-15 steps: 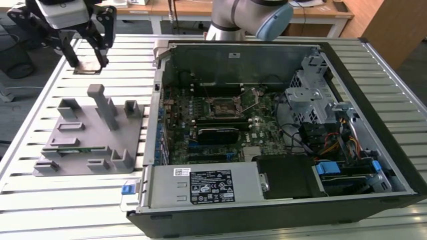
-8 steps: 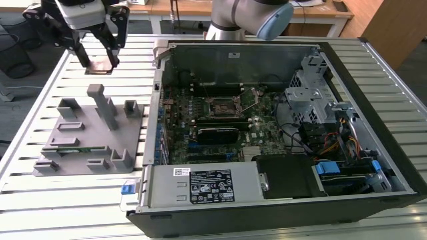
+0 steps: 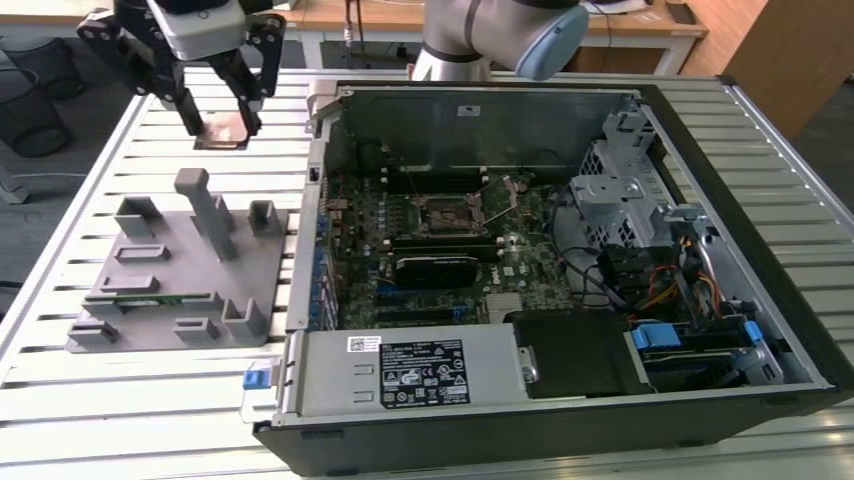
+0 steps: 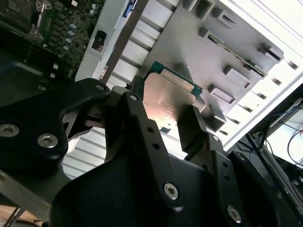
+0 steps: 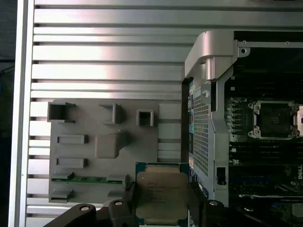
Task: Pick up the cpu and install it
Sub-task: 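Pick up the cpu and move it towards the insertion slot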
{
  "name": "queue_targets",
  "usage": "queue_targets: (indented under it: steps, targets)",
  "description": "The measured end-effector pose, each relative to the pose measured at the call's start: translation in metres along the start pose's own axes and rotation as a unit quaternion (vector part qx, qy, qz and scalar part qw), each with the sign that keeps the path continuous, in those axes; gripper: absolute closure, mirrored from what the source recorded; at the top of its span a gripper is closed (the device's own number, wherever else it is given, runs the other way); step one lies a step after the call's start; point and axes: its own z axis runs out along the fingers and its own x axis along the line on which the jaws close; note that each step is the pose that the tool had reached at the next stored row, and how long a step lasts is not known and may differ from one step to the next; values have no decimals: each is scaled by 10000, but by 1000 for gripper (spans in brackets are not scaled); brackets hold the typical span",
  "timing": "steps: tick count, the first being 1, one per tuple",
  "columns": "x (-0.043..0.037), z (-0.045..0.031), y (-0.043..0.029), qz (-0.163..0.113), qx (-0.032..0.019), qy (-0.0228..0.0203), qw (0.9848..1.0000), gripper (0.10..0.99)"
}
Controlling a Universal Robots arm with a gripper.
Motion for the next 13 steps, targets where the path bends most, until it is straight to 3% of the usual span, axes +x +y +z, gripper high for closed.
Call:
queue_targets:
  steps: [13]
  targets:
    - [-319, 1, 0, 0, 0, -1, 10000, 557]
